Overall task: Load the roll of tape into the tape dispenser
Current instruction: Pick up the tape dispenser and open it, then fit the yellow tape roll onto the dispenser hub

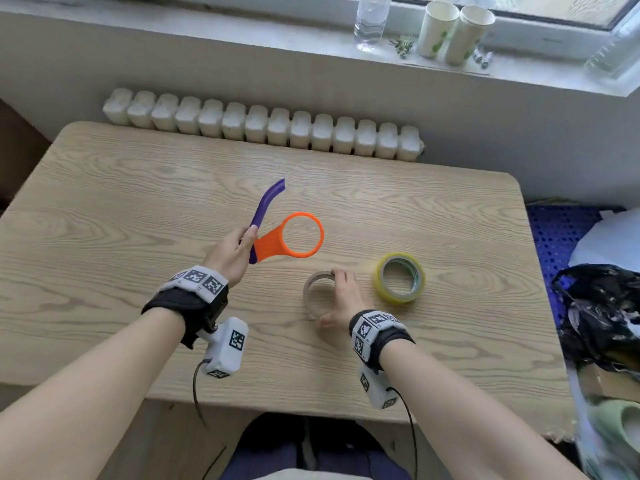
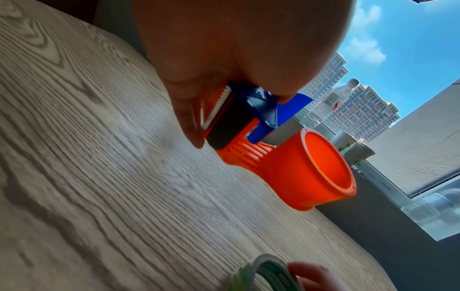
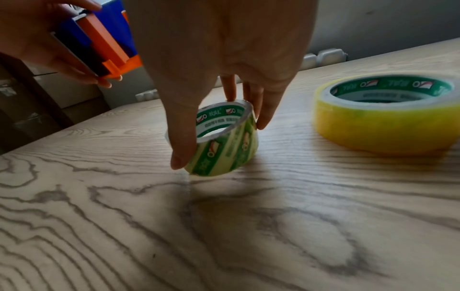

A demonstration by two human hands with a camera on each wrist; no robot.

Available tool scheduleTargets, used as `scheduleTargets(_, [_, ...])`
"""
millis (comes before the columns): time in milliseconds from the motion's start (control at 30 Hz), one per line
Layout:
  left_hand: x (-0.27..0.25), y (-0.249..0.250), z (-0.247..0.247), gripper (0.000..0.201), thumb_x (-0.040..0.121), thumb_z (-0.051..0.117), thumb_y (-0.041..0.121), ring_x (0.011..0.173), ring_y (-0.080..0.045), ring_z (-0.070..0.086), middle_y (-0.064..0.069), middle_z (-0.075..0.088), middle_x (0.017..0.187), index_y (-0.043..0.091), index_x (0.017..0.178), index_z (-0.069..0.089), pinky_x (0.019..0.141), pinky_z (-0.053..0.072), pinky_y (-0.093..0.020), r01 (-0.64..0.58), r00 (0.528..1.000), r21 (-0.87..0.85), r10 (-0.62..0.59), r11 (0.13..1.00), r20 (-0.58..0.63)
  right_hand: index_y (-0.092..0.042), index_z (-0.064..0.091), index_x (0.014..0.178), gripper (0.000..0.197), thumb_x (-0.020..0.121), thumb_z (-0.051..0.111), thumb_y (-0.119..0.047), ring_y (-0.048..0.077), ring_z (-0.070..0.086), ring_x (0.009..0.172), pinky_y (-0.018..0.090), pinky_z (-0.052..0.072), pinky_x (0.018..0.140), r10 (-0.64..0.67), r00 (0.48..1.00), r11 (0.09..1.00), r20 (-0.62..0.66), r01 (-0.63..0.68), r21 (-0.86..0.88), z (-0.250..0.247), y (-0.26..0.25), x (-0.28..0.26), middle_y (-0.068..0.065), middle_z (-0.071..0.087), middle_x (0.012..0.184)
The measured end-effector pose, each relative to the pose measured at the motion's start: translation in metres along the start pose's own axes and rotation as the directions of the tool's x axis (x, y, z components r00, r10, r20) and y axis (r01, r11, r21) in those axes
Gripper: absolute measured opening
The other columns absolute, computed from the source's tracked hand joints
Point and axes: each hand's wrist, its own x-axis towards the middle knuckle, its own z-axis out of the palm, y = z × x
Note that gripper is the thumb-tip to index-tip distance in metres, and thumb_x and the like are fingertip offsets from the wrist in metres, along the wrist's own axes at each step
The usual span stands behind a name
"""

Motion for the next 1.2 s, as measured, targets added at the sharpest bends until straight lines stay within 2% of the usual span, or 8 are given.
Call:
scheduleTargets(200, [0.000,0.001,0.012,0.052,0.095,0.032,0.047,0.088,-0.037,0.060,-0.020,0.066,0.092,0.004,0.099,0.060,0.085,0.049,-0.051,-0.021,1.000,-0.033,0.021,0.999,-0.001,-0.010,0.028,0.134,0.098,0.056,0.085,-0.029,0.030,0.043,0.125,0.043,0.044,0.098,0.010,0.999,0.998,0.035,-0.008,-0.065,0.006,0.002,0.001,0.011,0.036,0.135])
scheduleTargets(333, [0.000,0.004,0.023,0.046,0.096,0.031,0.043,0.081,-0.034,0.059,-0.007,0.061,0.076,0.008,0.096,0.060,0.084,0.048,-0.050,-0.043,0.999,-0.031,0.044,0.999,0.019,-0.010,0.026,0.135,0.103,0.055,0.085,-0.037,0.029,0.042,0.126,0.044,0.041,0.101,-0.033,0.999,0.999,0.035,0.034,-0.036,0.003,0.009,0.000,0.009,0.036,0.135])
scheduleTargets(500, [-0.001,0.016,0.040,0.042,0.096,0.031,0.044,0.085,-0.035,0.059,-0.004,0.060,0.076,0.013,0.096,0.059,0.085,0.049,-0.048,-0.061,0.996,0.006,0.060,0.998,0.069,-0.013,0.023,0.141,0.092,0.070,0.075,-0.043,0.024,0.032,0.136,0.037,0.030,0.112,-0.085,0.986,0.996,-0.144,0.086,0.003,-0.022,0.038,-0.011,0.007,0.030,0.146])
scheduleTargets(633, [-0.001,0.030,0.055,0.037,0.098,0.031,0.039,0.076,-0.029,0.055,0.000,0.057,0.068,0.014,0.095,0.058,0.078,0.043,-0.040,-0.084,0.990,0.045,0.078,0.995,0.116,-0.012,0.018,0.144,0.095,0.072,0.073,-0.043,0.026,0.015,0.144,0.037,0.020,0.116,0.009,0.979,0.999,-0.205,-0.018,-0.042,-0.041,0.074,-0.016,0.013,0.016,0.154])
scheduleTargets(800, [0.001,0.036,0.067,0.035,0.099,0.031,0.036,0.078,-0.027,0.055,-0.001,0.059,0.071,0.016,0.099,0.058,0.076,0.037,-0.033,-0.103,0.986,0.112,0.087,0.988,0.140,-0.020,0.002,0.148,0.113,0.067,0.077,-0.044,0.028,0.003,0.146,0.038,0.012,0.117,0.159,0.977,0.986,-0.145,-0.163,-0.016,-0.049,0.107,-0.008,0.014,0.000,0.157])
scheduleTargets(900, [0.003,0.036,0.072,0.033,0.098,0.032,0.036,0.081,-0.027,0.056,0.001,0.058,0.073,0.016,0.098,0.058,0.079,0.038,-0.036,-0.107,0.984,0.103,0.090,0.989,0.153,-0.019,0.003,0.148,0.113,0.066,0.078,-0.041,0.029,0.004,0.146,0.038,0.012,0.118,0.164,0.978,0.986,-0.127,-0.164,0.011,-0.050,0.115,-0.002,0.015,0.001,0.157])
scheduleTargets(1033, [0.002,0.041,0.078,0.025,0.099,0.032,0.030,0.072,-0.017,0.052,0.006,0.056,0.071,0.019,0.096,0.055,0.072,0.033,-0.031,-0.122,0.980,0.072,0.109,0.990,0.164,-0.018,0.007,0.147,0.106,0.070,0.077,-0.035,0.029,0.006,0.146,0.039,0.015,0.117,0.146,0.982,0.989,-0.123,-0.140,0.055,-0.052,0.121,0.006,0.016,0.004,0.157])
scheduleTargets(1200, [0.003,0.038,0.082,0.029,0.099,0.033,0.031,0.075,-0.023,0.054,0.001,0.058,0.071,0.015,0.096,0.057,0.075,0.038,-0.035,-0.114,0.979,0.059,0.102,0.992,0.178,-0.015,0.011,0.147,0.108,0.066,0.079,-0.033,0.029,0.013,0.145,0.037,0.019,0.118,0.120,0.986,0.990,-0.115,-0.110,0.087,-0.056,0.126,0.008,0.016,0.012,0.155])
